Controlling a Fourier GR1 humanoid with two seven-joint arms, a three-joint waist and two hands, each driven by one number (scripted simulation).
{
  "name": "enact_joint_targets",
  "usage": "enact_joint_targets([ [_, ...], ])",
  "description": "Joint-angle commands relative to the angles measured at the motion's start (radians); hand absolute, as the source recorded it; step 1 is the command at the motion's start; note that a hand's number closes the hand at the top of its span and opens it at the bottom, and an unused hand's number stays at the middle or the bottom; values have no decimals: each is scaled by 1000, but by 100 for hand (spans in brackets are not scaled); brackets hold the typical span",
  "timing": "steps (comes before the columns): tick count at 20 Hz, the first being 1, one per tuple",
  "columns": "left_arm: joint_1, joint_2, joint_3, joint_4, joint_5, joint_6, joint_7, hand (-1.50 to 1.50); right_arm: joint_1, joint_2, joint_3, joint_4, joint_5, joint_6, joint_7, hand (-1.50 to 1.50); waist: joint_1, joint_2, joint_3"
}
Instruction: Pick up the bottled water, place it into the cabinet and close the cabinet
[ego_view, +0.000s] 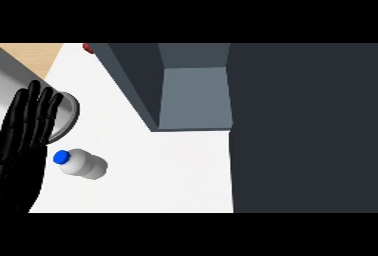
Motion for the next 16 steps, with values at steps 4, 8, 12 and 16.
enact_joint_targets([
  [4, -25, 148, 36, 41, 384, -370, -62, -150, 71, -4, 24, -29, -9, 28, 3, -150, -8, 2, -27],
  [8, 54, 217, -29, 121, 595, -576, -9, -150, 87, -5, 124, -46, -79, 120, 26, -150, -3, 9, -30],
  [12, 87, 393, 114, 219, 849, -777, -11, -150, 151, -26, 144, -122, -97, 137, 82, -150, 2, 2, -27],
  [16, 111, 574, 230, 385, 1078, -956, -1, -150, 198, -33, 181, -233, -116, 141, 148, -150, 0, 0, -25],
])
